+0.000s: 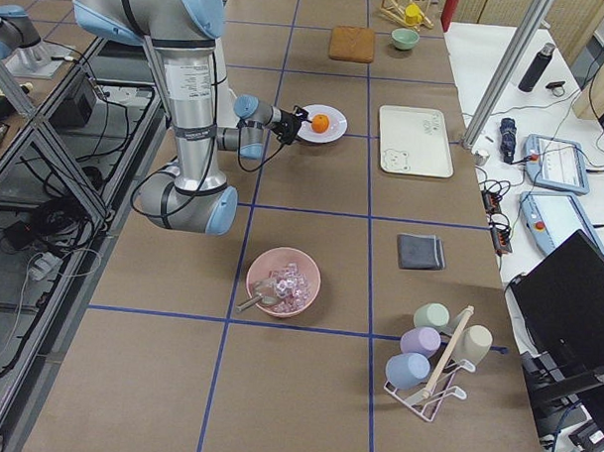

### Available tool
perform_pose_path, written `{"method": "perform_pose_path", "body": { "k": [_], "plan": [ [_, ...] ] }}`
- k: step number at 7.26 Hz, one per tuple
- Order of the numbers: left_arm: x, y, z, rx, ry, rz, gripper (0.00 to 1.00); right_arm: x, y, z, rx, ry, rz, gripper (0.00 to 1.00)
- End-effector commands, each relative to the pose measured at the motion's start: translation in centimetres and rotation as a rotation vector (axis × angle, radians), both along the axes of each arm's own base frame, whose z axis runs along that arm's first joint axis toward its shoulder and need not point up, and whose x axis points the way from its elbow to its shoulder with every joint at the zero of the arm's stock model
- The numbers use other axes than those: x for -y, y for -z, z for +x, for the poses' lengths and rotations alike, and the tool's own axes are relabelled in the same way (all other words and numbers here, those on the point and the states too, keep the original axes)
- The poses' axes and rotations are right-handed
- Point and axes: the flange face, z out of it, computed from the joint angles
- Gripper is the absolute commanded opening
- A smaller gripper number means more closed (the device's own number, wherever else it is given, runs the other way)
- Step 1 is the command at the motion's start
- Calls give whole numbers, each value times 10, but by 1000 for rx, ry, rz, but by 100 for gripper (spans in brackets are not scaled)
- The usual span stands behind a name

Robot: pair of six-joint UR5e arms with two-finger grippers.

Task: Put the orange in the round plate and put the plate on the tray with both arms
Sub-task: 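Grasp the rim of the white plate nearest the right gripper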

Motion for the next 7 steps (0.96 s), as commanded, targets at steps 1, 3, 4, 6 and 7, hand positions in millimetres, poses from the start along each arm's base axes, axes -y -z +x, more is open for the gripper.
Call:
{"method": "perform_pose_path", "body": {
  "k": [1, 3, 4, 6, 7],
  "plan": [
    [2, 3, 0, 3, 1, 4, 98, -1, -2, -4, -5, -4, 0, 65],
    [2, 4, 0, 4, 2, 6, 98, -1, -2, -4, -7, -5, -1, 63],
    [2, 3, 0, 3, 0, 3, 98, -1, -3, -5, -18, -5, -2, 64],
    [4, 6, 0, 4, 3, 5, 98, -1, -2, -8, -36, -3, -2, 70],
    [5, 7, 0, 4, 5, 4, 98, 2, 7, -13, -51, -7, -5, 72]
  ]
}}
